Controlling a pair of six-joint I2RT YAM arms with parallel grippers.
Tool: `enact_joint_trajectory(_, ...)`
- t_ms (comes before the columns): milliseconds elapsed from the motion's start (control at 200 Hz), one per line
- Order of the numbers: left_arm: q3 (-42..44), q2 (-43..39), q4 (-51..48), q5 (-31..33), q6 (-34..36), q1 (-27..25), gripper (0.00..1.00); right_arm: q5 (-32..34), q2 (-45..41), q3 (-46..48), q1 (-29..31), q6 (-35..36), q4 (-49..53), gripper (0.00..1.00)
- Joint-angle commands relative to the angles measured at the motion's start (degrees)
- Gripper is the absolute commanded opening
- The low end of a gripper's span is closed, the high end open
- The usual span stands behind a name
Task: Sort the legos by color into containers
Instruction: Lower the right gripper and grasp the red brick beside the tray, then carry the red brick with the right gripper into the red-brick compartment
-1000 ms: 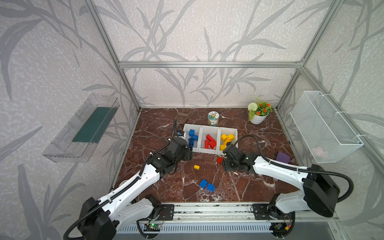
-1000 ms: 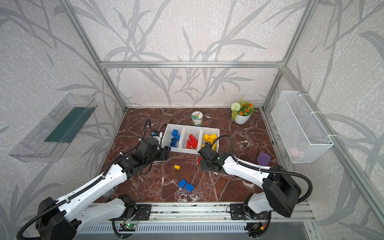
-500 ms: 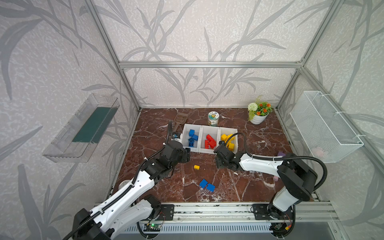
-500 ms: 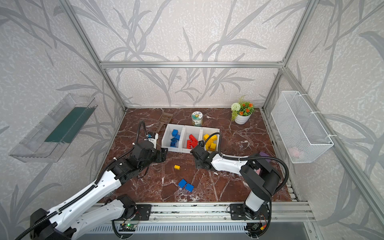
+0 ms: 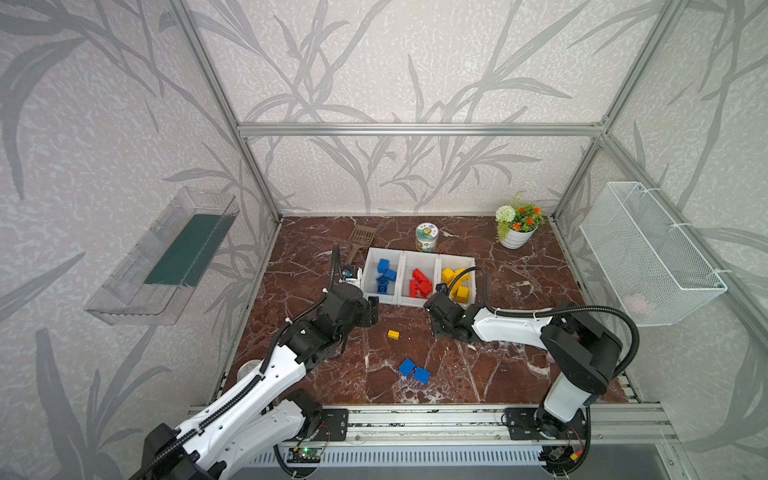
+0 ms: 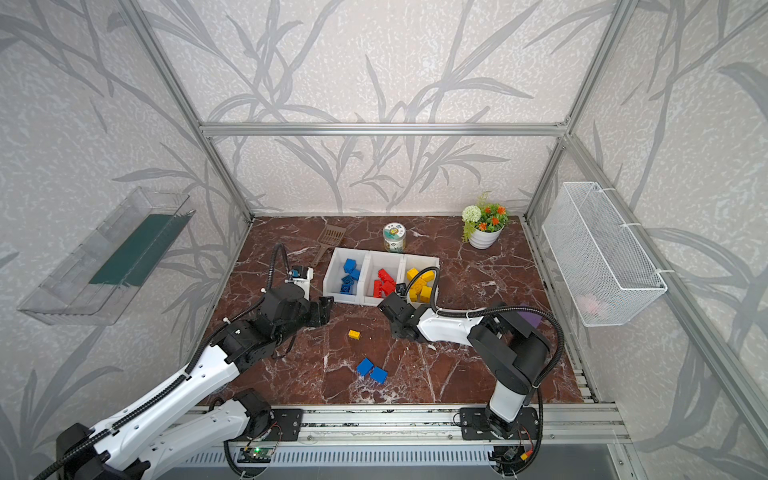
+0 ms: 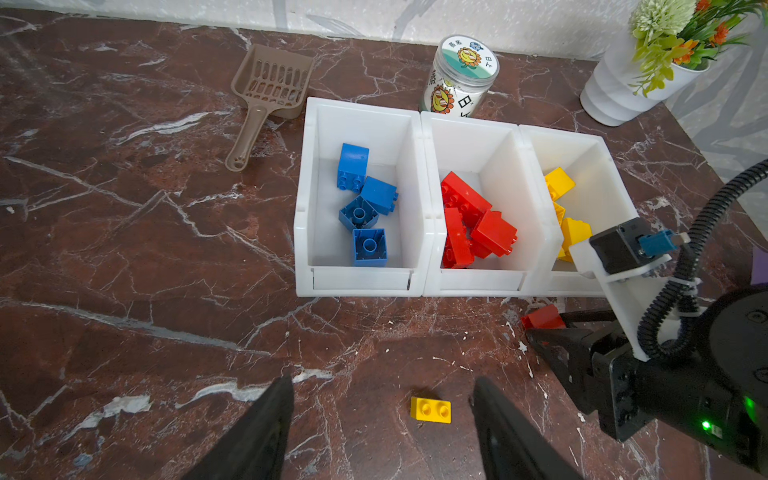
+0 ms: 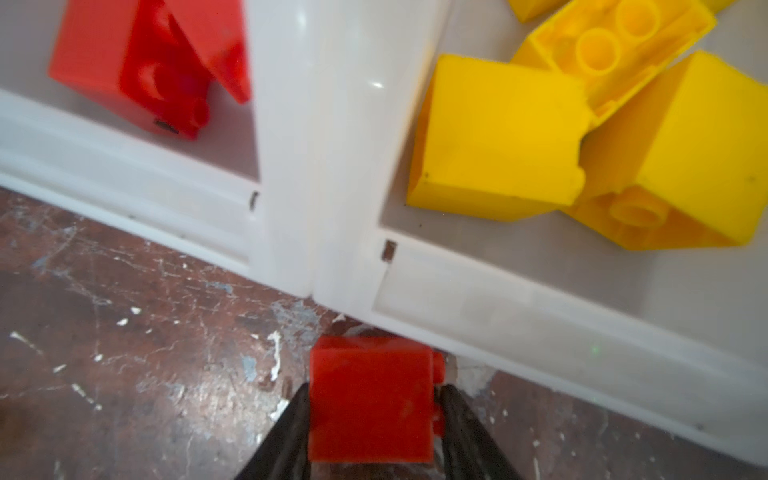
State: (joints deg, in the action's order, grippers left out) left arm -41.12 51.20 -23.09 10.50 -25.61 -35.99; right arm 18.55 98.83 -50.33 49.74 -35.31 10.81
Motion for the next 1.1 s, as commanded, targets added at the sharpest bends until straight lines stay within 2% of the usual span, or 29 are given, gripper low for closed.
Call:
enact_joint_trajectory(0,0.8,-0.4,0.4,0.3,-1.1,0.2,0.71,1.4,1.2,-0.4,0.5,-0.3,0.4,0.42)
enact_joint_trajectory(185,0.9,-0.3,0.1,0.2,-0.7,0.2,0.71,2.1,-0.5,-0.5,2.0,-0.5,2.3,0.39)
enact_joint_trajectory(455,2.6,-0.3,0.3,1.1,-1.9,0.2,0.71,4.5,-8.6,-0.1,11.5,-0.7,11.0,0.39)
enact_joint_trajectory(585,4.1,-1.0,1.8,1.4,-2.7,0.2,0.71,8.8,-12.4,-2.7,11.4,3.5,10.9,0.39)
enact_joint_trajectory(685,4.4,-1.1,1.8,0.8,-3.1,0.2,0.71,7.3,-11.3,-7.6,9.3,9.6,8.2,0.39)
enact_joint_trajectory(720,4.5,-1.1,1.7,0.6,-3.2,0.2,0.71,5.4,-9.7,-10.1,5.9,11.0,7.6,0.39)
enact_joint_trajectory(870,4.8,-1.6,1.2,-0.9,-4.4,0.2,0.71,1.1,-1.6,-20.4,0.3,15.0,8.0,0.39)
enact_joint_trajectory(1095,5.8,-3.2,0.9,-2.1,-4.7,0.2,0.71,-5.0,9.4,-31.8,-5.0,14.3,10.9,0.39)
